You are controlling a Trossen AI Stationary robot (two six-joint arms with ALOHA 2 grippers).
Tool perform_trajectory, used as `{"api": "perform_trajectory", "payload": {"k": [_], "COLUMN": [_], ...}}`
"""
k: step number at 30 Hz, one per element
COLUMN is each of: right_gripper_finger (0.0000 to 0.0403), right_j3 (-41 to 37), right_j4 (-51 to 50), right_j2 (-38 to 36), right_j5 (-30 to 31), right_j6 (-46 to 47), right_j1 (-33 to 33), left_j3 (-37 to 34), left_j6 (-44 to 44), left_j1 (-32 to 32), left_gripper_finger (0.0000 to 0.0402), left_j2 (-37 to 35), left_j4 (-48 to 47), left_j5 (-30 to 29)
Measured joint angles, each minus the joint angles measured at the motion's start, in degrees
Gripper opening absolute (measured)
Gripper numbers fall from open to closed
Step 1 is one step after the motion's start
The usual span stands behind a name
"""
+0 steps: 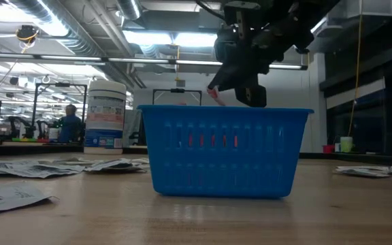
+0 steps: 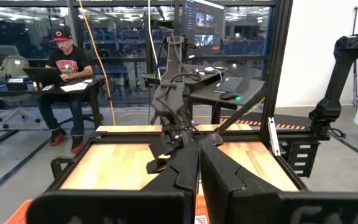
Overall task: Pick & Place First Aid Supplies
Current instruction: Put the orange ointment pack into the bottom orange bin, then put the gray towelette pack into the blue bin
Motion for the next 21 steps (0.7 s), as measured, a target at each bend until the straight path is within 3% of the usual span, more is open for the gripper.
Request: {"api": "perform_trajectory", "payload": {"k": [4, 15, 21], "right_gripper_finger": [0.0044, 0.0187, 0.0221], "right_j3": [0.0, 0.0, 0.0], "right_j4": [-0.3, -2.0, -2.0], "right_j2": [0.1, 0.1, -0.2], "right_j5": [0.0, -0.6, -1.5], "right_j6": [-0.2, -0.1, 2.0], "right_j1": [0.0, 0.0, 0.7], "left_j3": [0.0, 0.0, 0.0], "left_j6": [0.0, 0.0, 0.0], "left_j1": [0.0, 0.0, 0.0], "left_gripper_finger": [0.0011, 0.0008, 0.0008], "left_j2": [0.0, 0.0, 0.0], "left_j4": [0.0, 0.0, 0.0], "left_j5": [0.0, 0.0, 0.0]}}
